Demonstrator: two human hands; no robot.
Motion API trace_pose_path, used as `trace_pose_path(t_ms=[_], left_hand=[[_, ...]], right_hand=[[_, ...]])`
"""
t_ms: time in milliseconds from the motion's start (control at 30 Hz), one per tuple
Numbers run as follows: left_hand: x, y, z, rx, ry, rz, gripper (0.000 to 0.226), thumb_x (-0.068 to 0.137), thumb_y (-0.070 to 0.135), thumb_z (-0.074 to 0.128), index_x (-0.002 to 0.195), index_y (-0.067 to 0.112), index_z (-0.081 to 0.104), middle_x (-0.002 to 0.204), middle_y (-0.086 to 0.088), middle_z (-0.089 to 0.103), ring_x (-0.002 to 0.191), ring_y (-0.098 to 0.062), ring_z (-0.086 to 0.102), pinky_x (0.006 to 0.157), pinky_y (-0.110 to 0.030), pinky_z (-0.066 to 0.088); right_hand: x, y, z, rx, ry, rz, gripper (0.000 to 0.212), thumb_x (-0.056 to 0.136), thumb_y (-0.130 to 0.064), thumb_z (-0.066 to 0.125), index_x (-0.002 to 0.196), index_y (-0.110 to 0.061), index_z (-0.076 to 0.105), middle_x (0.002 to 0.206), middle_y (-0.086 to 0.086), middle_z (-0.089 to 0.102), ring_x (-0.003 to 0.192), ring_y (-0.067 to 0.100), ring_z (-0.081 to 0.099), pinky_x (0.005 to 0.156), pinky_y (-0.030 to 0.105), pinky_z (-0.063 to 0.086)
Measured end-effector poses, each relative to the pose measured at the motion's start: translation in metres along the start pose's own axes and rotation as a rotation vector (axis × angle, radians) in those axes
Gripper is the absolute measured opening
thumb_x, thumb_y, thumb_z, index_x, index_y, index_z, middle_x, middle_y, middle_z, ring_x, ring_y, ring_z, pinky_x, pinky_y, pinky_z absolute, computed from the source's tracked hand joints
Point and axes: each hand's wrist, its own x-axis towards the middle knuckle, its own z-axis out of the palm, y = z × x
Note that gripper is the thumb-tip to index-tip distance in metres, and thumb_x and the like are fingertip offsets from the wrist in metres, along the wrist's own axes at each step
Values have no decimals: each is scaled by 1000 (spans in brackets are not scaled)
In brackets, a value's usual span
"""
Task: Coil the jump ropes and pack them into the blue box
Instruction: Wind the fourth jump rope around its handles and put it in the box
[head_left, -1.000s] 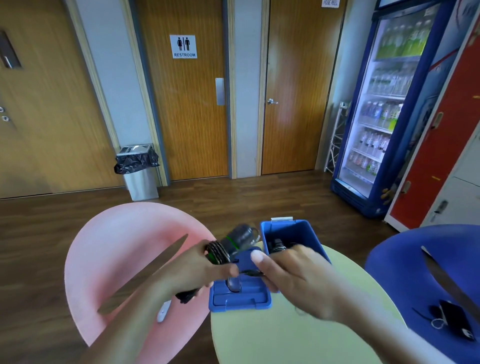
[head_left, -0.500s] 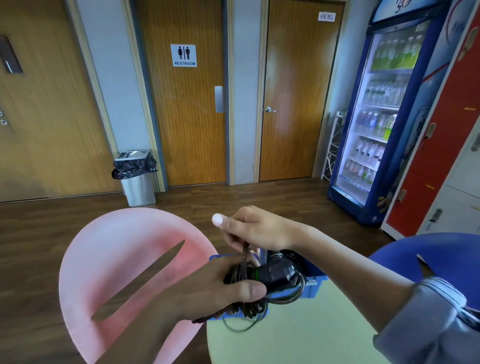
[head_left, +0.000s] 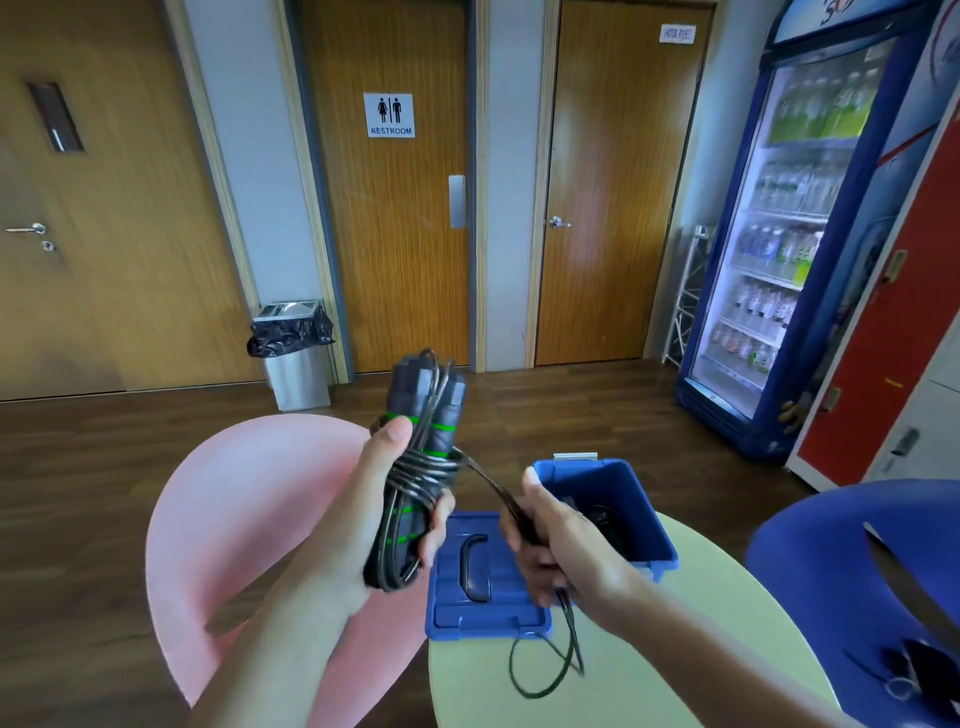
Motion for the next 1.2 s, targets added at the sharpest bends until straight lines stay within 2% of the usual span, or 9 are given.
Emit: trace_pose_path(t_ms=[133, 300, 400, 500, 600, 700, 867, 1067, 1200], left_hand=[[-2, -5, -8, 200, 163, -26, 77, 62, 81, 48, 84, 7, 55, 56, -11, 51, 36, -18, 43, 36, -20, 36], [4, -16, -22, 606, 266, -20, 87, 54, 93, 48, 89, 13, 52, 56, -3, 57, 35, -10, 49, 39, -25, 41], [5, -23, -25, 899, 221, -35, 97, 30, 99, 53, 93, 25, 53, 71, 3, 68, 57, -12, 61, 62, -41, 55], [10, -26, -16, 1116, 146, -48, 109, 17, 101, 49, 103, 35, 49, 94, 14, 64, 89, -9, 61, 83, -39, 53], [4, -21, 2, 1189, -22, 10, 74, 35, 96, 54, 98, 57, 48, 96, 26, 63, 93, 0, 60, 87, -32, 50], [-8, -18, 11, 1191, -109, 44, 50, 47, 92, 44, 91, 68, 39, 93, 26, 62, 89, 7, 58, 83, -19, 45], [-17, -19, 14, 1065, -242, 154, 58, 60, 77, 44, 96, 33, 53, 82, 20, 60, 78, 6, 53, 67, -14, 40], [-26, -23, 4, 589, -305, 230, 54, 70, 51, 59, 109, 13, 57, 73, 14, 61, 62, -6, 54, 57, -17, 42], [-27, -33, 0, 358, -227, 252, 55, 67, 51, 60, 95, 4, 56, 60, 2, 56, 50, -14, 48, 47, -23, 40]], right_hand=[[-19, -2, -2, -179, 82, 81, 60, 98, -54, 28, 70, -12, 61, 47, -2, 32, 35, 11, 29, 39, 24, 32], [-45, -21, -14, -737, 142, 40, 41, 98, -40, 41, 73, -19, 67, 56, -4, 46, 49, 11, 42, 45, 16, 32], [-56, -50, -15, -1030, 116, -104, 43, 99, -44, 36, 79, -21, 66, 57, -6, 50, 56, 7, 50, 62, 19, 43], [-60, -82, -4, -1217, 97, -201, 55, 97, -53, 30, 81, -15, 66, 60, -1, 53, 70, 19, 59, 74, 37, 50], [-49, -108, 4, -1345, 64, -317, 68, 95, -60, 26, 64, -14, 64, 52, 1, 53, 59, 17, 56, 66, 34, 48], [-28, -120, 3, -1286, -77, -391, 70, 96, -59, 29, 49, -17, 57, 53, -3, 65, 47, 4, 51, 63, 28, 45], [12, -111, 4, -993, -258, -441, 55, 97, -45, 46, 53, -12, 52, 44, -2, 55, 41, 6, 46, 54, 12, 37], [31, -86, -6, -633, -320, -334, 52, 102, -38, 32, 65, -4, 47, 50, -6, 39, 47, 12, 34, 51, 18, 34], [35, -62, -7, -452, -285, -294, 47, 100, -42, 37, 62, -15, 49, 55, 7, 41, 49, 19, 39, 55, 30, 42]])
